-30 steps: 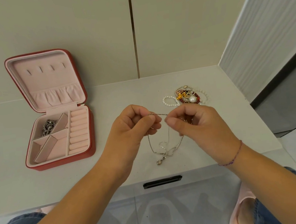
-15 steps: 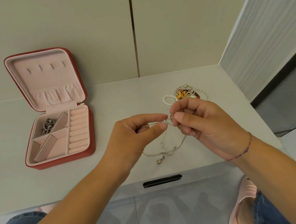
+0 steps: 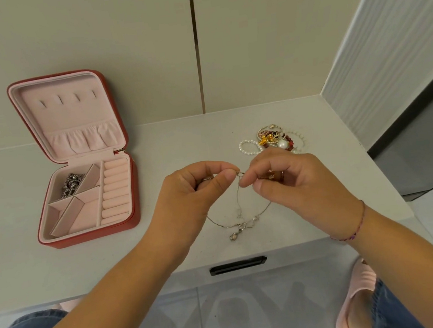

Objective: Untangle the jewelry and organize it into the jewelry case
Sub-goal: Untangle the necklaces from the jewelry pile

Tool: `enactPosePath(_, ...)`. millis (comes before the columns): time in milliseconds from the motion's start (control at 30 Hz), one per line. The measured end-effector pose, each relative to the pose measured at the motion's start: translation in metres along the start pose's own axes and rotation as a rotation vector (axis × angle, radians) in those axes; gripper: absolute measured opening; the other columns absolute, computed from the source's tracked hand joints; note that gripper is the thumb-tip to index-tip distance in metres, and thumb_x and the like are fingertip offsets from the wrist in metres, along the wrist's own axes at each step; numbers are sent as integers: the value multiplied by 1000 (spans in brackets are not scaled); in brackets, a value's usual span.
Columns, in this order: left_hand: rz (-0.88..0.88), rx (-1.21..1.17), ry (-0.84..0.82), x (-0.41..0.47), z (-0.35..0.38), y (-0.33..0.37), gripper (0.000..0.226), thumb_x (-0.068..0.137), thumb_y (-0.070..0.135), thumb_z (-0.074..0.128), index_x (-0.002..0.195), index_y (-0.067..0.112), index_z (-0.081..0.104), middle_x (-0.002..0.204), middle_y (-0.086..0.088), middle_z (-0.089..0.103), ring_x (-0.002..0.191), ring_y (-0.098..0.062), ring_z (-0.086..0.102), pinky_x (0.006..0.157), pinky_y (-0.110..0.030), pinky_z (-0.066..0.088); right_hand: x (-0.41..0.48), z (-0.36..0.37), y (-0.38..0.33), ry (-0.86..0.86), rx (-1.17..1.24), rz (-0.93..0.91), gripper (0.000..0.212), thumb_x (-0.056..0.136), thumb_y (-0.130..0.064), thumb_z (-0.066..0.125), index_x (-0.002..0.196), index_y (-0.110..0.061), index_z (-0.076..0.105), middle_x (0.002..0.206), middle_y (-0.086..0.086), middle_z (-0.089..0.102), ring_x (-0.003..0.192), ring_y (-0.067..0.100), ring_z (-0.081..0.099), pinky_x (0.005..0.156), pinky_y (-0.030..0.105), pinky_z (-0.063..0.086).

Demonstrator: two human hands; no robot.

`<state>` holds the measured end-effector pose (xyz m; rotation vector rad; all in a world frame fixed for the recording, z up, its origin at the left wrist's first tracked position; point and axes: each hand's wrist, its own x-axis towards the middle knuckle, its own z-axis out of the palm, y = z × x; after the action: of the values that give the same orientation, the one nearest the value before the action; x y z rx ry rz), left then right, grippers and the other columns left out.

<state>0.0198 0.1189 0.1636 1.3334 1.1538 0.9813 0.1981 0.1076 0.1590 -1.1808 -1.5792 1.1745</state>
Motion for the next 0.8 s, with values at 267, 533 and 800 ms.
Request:
enactPosePath(267, 26, 9, 49, 0, -1, 4, 6, 78, 25, 69, 78, 24, 74, 68, -36, 44, 62, -18, 31, 54, -5, 38, -1, 4, 5, 103, -248, -92, 15, 78, -18, 64, 88, -23, 74, 94, -3, 57, 64, 9, 48, 65, 18, 42)
enactPosePath(533, 55, -24, 49, -2, 2, 9, 13, 69, 33, 67, 76, 26, 76, 72, -38, 49, 63, -18, 33, 56, -5, 39, -1, 9, 7, 183, -404, -115, 19, 77, -29, 69, 95, -24, 73, 91, -10, 55, 64, 7, 49, 63, 10, 38)
enactPosePath(800, 49, -34, 39, -2, 1, 11, 13, 70, 35, 68, 77, 28, 76, 69, -36, 46, 64, -27, 28, 55, -7, 38, 1, 12, 5, 98, 26, 46, 11, 76, -23, 73, 82, -15, 75, 83, 2, 61, 67, 29, 48, 64, 26, 42)
